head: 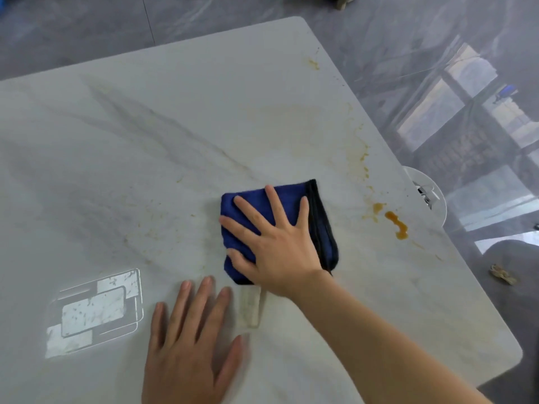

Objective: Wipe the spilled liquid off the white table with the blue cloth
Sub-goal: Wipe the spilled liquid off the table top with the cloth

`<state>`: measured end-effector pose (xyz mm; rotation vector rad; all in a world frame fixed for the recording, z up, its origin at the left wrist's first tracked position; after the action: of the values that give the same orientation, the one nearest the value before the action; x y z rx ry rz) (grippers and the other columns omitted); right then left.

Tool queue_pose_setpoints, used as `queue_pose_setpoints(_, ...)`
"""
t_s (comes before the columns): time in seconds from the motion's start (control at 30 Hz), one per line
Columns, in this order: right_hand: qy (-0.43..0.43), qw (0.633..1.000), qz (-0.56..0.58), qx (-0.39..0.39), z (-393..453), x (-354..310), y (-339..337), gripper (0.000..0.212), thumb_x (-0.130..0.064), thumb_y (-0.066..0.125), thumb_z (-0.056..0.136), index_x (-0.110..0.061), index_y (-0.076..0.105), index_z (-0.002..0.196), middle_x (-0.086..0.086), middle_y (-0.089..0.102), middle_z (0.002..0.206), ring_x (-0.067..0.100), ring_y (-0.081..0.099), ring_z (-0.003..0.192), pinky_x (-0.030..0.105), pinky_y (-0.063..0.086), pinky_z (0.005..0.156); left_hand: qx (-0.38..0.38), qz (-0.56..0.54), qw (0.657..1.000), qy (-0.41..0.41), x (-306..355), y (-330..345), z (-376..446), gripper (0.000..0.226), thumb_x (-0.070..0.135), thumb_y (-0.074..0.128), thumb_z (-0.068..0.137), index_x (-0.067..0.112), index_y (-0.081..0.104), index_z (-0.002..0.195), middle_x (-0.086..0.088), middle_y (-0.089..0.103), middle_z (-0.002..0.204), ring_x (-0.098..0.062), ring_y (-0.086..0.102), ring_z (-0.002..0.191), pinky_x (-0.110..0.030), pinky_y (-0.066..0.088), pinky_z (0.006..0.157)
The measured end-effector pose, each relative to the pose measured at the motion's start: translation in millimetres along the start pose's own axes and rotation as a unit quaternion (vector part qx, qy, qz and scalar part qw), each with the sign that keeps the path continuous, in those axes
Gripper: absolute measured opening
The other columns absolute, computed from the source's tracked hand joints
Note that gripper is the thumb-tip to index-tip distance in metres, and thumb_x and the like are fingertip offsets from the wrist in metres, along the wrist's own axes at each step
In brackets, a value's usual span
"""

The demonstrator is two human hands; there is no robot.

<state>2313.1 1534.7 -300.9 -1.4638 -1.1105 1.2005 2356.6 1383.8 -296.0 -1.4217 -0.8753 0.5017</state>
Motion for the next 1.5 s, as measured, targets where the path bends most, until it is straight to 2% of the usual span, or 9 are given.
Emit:
queue_pose_setpoints(0.23, 0.144, 0.989, -0.013, 0.003, -37.3, 68.9, -9.9, 0.059, -0.062, 0.013, 0.086, -0.045, 0.018, 0.142, -0.009, 0.013, 0.156, 0.036, -0.001, 0.143, 0.074, 0.006, 0.102, 0.019, -0.025, 0.999, -0.007, 0.7, -3.8, 0.9, 0.062, 0.060, 0.024, 0.088, 0.020, 0.055, 0.123, -0.008, 0.052, 0.133, -0.015, 0.020, 0.139, -0.044, 0.024, 0.107)
queue_pose_setpoints(0.37, 0.055, 0.997, 0.020, -0.039, -74.0, 8.0, -2.4, 0.053, -0.060, 0.035, 0.084, -0.041, 0.041, 0.134, -0.006, 0.035, 0.149, 0.045, 0.024, 0.136, 0.080, 0.021, 0.091, 0.013, -0.041, 0.999, -0.022, 0.2, -1.6, 2.8, 0.064, 0.060, 0.023, 0.086, 0.019, 0.061, 0.119, -0.008, 0.053, 0.132, -0.003, 0.009, 0.143, -0.037, 0.017, 0.112)
queue_pose_setpoints(0.6, -0.069, 0.997, 0.028, -0.025, 9.7, -19.0, -0.5, 0.054, -0.059, 0.015, 0.088, -0.047, 0.016, 0.141, -0.013, 0.005, 0.157, 0.032, -0.018, 0.141, 0.065, -0.027, 0.095, 0.040, 0.008, 0.999, -0.019, -4.4, 3.7, 8.7, 0.062, 0.058, 0.027, 0.084, 0.017, 0.051, 0.123, -0.005, 0.056, 0.127, -0.004, 0.010, 0.143, -0.034, 0.016, 0.112)
queue_pose_setpoints(0.87, 0.177, 0.983, -0.026, -0.028, -32.3, 94.2, -8.1, 0.058, -0.064, 0.002, 0.085, -0.050, -0.004, 0.141, -0.012, 0.000, 0.157, 0.031, -0.017, 0.142, 0.070, -0.002, 0.105, 0.086, -0.004, 0.996, -0.016, -5.3, 3.7, 3.6, 0.059, 0.061, 0.034, 0.079, 0.024, 0.050, 0.123, -0.004, 0.058, 0.127, -0.007, 0.017, 0.142, -0.046, 0.030, 0.104)
queue_pose_setpoints(1.0, 0.136, 0.989, -0.031, -0.040, -61.7, 55.0, -8.3, 0.054, -0.059, 0.027, 0.088, -0.040, 0.035, 0.138, -0.003, 0.035, 0.149, 0.044, 0.023, 0.137, 0.074, 0.022, 0.095, 0.083, -0.012, 0.996, -0.014, -2.1, 1.0, 3.4, 0.059, 0.061, 0.031, 0.081, 0.023, 0.048, 0.123, -0.005, 0.058, 0.126, -0.006, 0.015, 0.142, -0.046, 0.028, 0.104)
queue_pose_setpoints(1.07, 0.112, 0.992, -0.030, -0.043, -48.6, 51.4, -8.5, 0.052, -0.059, 0.028, 0.088, -0.040, 0.039, 0.136, -0.004, 0.039, 0.147, 0.044, 0.027, 0.135, 0.076, 0.023, 0.092, 0.089, -0.019, 0.996, -0.017, -1.0, 0.8, 6.5, 0.058, 0.060, 0.032, 0.080, 0.022, 0.051, 0.120, -0.006, 0.061, 0.122, -0.005, 0.016, 0.142, -0.049, 0.032, 0.100)
queue_pose_setpoints(1.23, 0.098, 0.995, -0.007, -0.008, 31.2, 108.7, -17.9, 0.058, -0.066, 0.007, 0.083, -0.053, 0.009, 0.140, -0.017, 0.002, 0.156, 0.032, -0.009, 0.143, 0.071, -0.003, 0.102, 0.100, 0.015, 0.995, -0.008, -3.7, 9.8, 9.5, 0.060, 0.059, 0.027, 0.078, 0.024, 0.052, 0.120, 0.005, 0.058, 0.129, -0.007, 0.022, 0.141, -0.049, 0.031, 0.099)
queue_pose_setpoints(1.37, 0.169, 0.986, -0.016, -0.010, 45.8, 177.3, -28.3, 0.058, -0.065, 0.000, 0.082, -0.054, -0.002, 0.139, -0.016, -0.004, 0.156, 0.028, -0.015, 0.143, 0.070, -0.001, 0.106, 0.120, 0.028, 0.992, -0.014, -5.6, 10.6, 7.1, 0.061, 0.061, 0.029, 0.076, 0.025, 0.054, 0.118, 0.003, 0.059, 0.124, -0.007, 0.027, 0.139, -0.050, 0.032, 0.099)
queue_pose_setpoints(1.5, 0.188, 0.982, -0.019, -0.009, -1.7, 169.0, -22.0, 0.061, -0.067, -0.007, 0.083, -0.050, -0.007, 0.141, -0.012, -0.005, 0.157, 0.029, -0.018, 0.142, 0.068, -0.002, 0.107, 0.134, 0.041, 0.990, -0.025, -0.9, 5.1, 7.9, 0.055, 0.055, 0.037, 0.073, 0.024, 0.054, 0.115, -0.002, 0.060, 0.119, -0.005, 0.025, 0.139, -0.050, 0.033, 0.099)
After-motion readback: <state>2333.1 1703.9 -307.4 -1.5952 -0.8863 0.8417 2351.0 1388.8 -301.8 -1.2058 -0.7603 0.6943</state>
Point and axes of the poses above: each hand's wrist, its own z-axis towards the middle knuckle, its own y-axis out of the palm, x = y × z, the point moved 8 cm from there along z, towards the middle knuckle
